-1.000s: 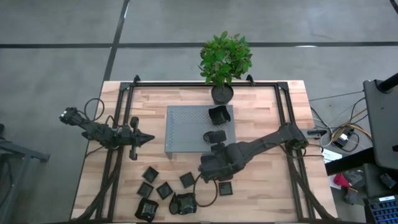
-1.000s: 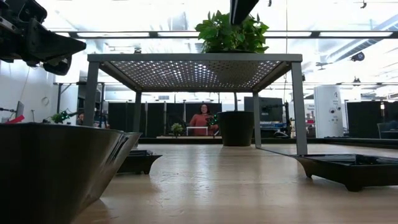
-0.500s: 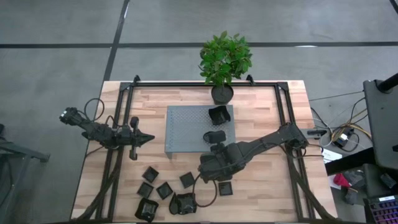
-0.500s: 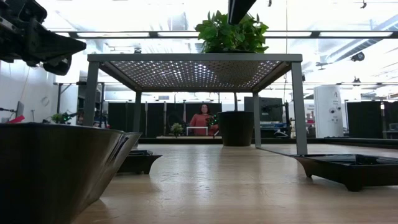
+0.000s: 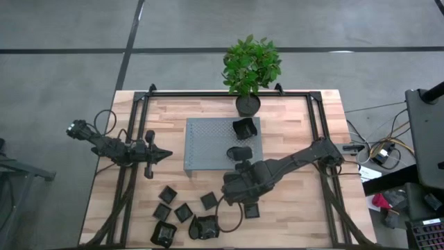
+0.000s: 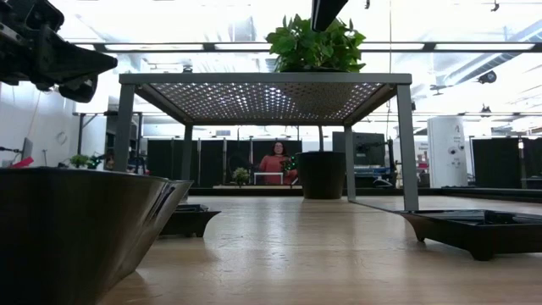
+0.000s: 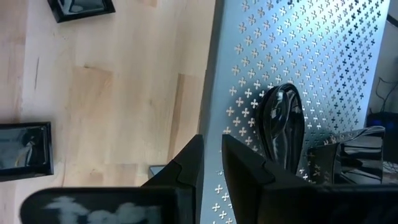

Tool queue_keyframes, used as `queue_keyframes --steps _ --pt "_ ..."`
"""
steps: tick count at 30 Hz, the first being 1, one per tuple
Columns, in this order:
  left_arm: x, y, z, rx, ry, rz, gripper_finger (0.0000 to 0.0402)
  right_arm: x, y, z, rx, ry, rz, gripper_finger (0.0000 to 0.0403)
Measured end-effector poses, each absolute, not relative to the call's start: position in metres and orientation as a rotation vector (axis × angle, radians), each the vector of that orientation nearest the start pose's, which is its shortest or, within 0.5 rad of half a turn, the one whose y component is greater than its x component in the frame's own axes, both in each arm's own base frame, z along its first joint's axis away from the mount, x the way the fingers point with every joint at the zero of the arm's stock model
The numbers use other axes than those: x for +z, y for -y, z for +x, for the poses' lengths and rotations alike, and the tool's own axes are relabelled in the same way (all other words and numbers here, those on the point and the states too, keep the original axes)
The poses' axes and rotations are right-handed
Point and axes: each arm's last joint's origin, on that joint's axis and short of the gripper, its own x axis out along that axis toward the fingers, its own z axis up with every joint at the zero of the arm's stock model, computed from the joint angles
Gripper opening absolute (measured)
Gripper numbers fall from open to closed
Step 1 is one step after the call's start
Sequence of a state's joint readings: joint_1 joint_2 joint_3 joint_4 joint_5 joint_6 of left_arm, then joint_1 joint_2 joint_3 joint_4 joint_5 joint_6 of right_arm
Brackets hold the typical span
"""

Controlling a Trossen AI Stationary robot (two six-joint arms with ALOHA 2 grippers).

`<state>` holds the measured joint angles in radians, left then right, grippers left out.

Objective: Pick & Place Mini shaped plates
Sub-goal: Stack the black drop-shaped plate on the black drop-shaped plates on the shelf

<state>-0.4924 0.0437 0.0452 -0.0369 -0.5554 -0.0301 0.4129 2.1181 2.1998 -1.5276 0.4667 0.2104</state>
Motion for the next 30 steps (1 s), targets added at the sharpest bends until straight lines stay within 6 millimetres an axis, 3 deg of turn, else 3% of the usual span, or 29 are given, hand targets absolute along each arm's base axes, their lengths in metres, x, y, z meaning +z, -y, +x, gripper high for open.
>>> queue_keyframes --steps 30 --pt "0.172 0.031 0.090 0.063 -0.030 -0.012 0.0000 0.316 -0.178 0.368 -0.165 -1.260 -0.421 0.0050"
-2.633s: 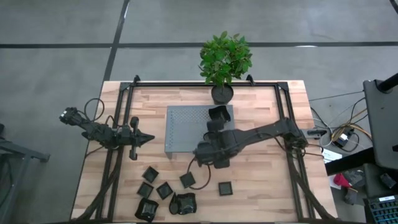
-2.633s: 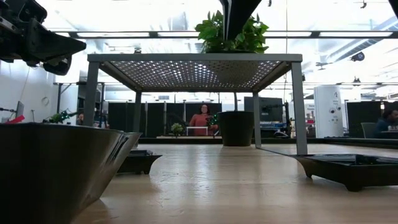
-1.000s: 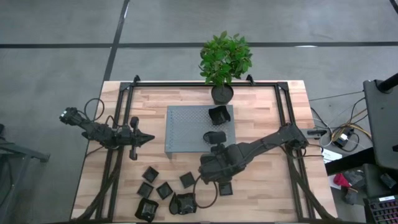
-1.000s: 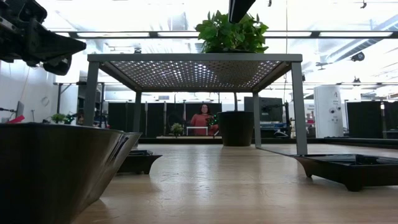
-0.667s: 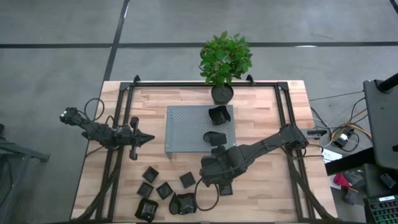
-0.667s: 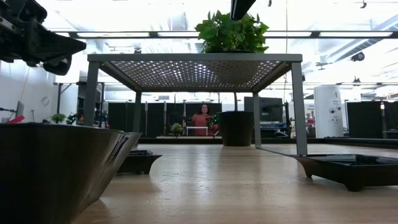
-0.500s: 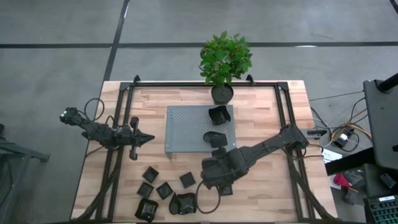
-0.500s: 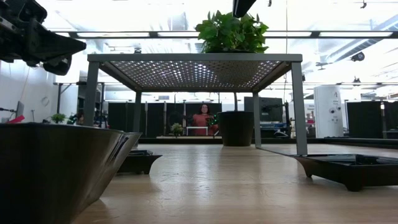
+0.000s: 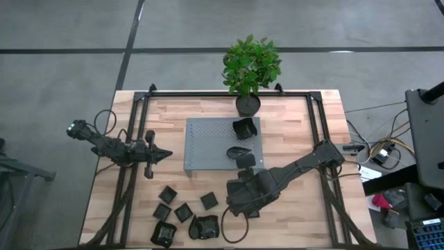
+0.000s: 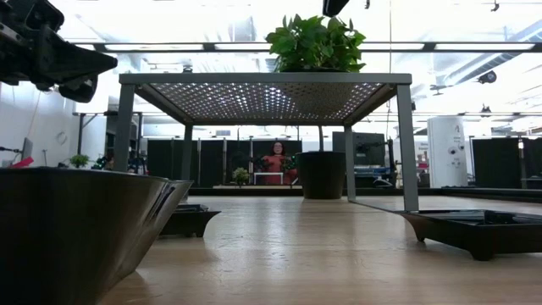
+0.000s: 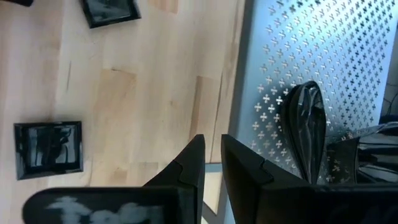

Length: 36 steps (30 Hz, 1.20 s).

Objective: Pick & Place Mini shaped plates
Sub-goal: Stack the black drop-shaped plate on the black drop-shaped plates on the shelf

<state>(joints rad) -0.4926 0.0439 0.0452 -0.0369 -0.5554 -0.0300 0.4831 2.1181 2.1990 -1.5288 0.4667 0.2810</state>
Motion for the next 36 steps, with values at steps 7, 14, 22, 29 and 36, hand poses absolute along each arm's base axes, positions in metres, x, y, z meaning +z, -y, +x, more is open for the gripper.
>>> queue_keyframes --steps 7,14,22,29,36 --pt "0.172 0.031 0.090 0.064 -0.030 -0.012 0.0000 0.315 -0.189 0.362 -0.135 -1.257 -0.439 0.0047" --pt "0.172 0.031 0.090 0.064 -0.030 -0.012 0.0000 0.313 -0.211 0.350 -0.084 -1.247 -0.480 0.0048" --pt "0.172 0.031 0.090 0.064 -0.029 -0.013 0.0000 0.285 -0.242 0.346 -0.027 -1.255 -0.437 0.0063" --pt "0.172 0.031 0.090 0.063 -0.029 -0.013 0.0000 0.247 -0.264 0.331 -0.011 -1.287 -0.481 0.0075" --pt "0.172 0.031 0.090 0.064 -0.030 -0.013 0.0000 0.215 -0.285 0.318 0.027 -1.247 -0.474 0.0094"
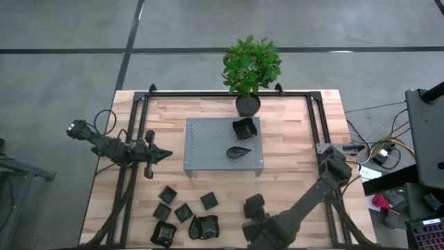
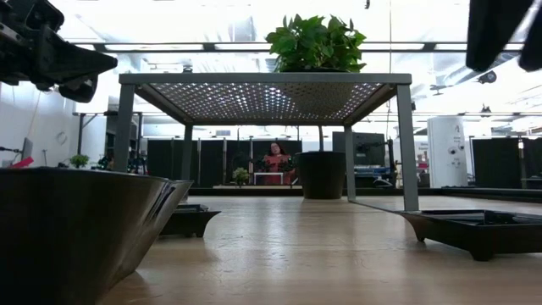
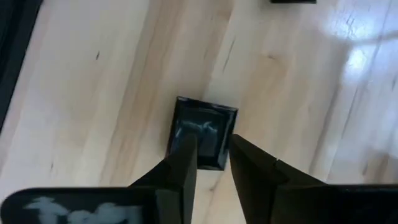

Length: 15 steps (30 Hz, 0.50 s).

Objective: Pick & Place Mini shaped plates
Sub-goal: Stack the black drop-shaped plate on the black drop-shaped plates on the shelf

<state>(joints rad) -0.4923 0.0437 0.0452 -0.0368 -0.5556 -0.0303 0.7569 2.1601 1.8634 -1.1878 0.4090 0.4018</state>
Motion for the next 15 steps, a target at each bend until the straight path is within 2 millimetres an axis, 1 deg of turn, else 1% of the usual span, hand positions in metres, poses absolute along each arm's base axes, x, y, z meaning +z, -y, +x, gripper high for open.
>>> queue_keyframes --steps 4,7,10,15 --pt "0.172 0.031 0.090 0.064 -0.030 -0.012 0.0000 0.202 -0.290 0.312 0.013 -1.231 -0.453 0.0111" --pt "0.172 0.031 0.090 0.063 -0.030 -0.012 0.0000 0.193 -0.293 0.306 0.014 -1.238 -0.458 0.0117" --pt "0.172 0.031 0.090 0.063 -0.030 -0.012 0.0000 0.185 -0.295 0.300 0.013 -1.246 -0.474 0.0118" --pt "0.172 0.031 0.090 0.063 -0.030 -0.012 0.0000 0.173 -0.299 0.297 0.030 -1.214 -0.458 0.0108"
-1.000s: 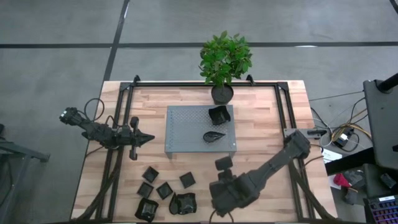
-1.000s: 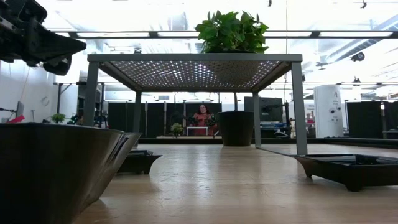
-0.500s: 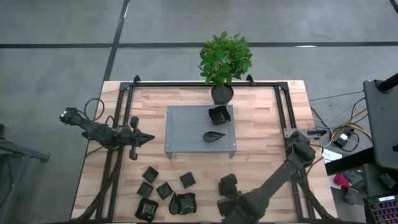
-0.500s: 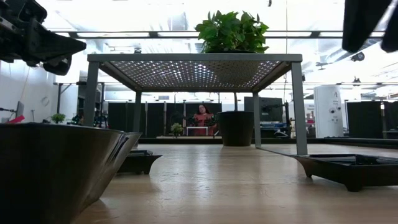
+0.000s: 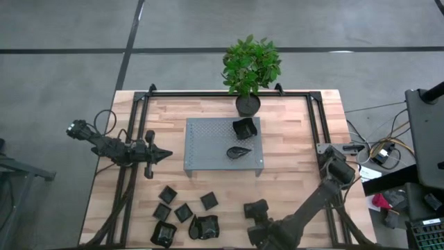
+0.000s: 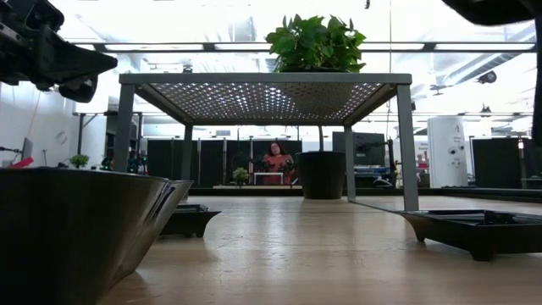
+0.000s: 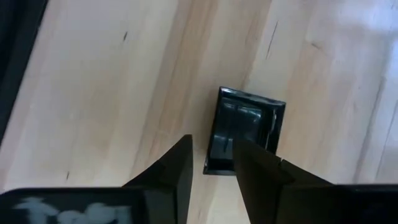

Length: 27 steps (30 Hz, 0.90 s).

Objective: Pick & Place Mini shaped plates
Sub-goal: Stack the black drop-shaped plate on the black drop-shaped plates on the shelf

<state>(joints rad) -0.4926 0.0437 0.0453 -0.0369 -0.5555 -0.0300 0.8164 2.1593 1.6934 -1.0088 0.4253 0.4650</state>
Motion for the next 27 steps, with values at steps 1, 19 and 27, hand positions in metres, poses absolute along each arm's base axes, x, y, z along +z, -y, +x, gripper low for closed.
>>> queue_keyframes --steps 1,19,27 --pt "0.1721 0.0307 0.0896 0.064 -0.030 -0.013 0.0000 0.1716 -0.2994 0.2966 0.032 -1.213 -0.459 0.0105" --pt "0.1721 0.0307 0.0896 0.064 -0.030 -0.012 0.0000 0.1694 -0.3009 0.2939 0.023 -1.194 -0.481 0.0066" --pt "0.1721 0.0307 0.0896 0.064 -0.030 -0.013 0.0000 0.1719 -0.2994 0.2963 -0.035 -1.127 -0.535 0.0066"
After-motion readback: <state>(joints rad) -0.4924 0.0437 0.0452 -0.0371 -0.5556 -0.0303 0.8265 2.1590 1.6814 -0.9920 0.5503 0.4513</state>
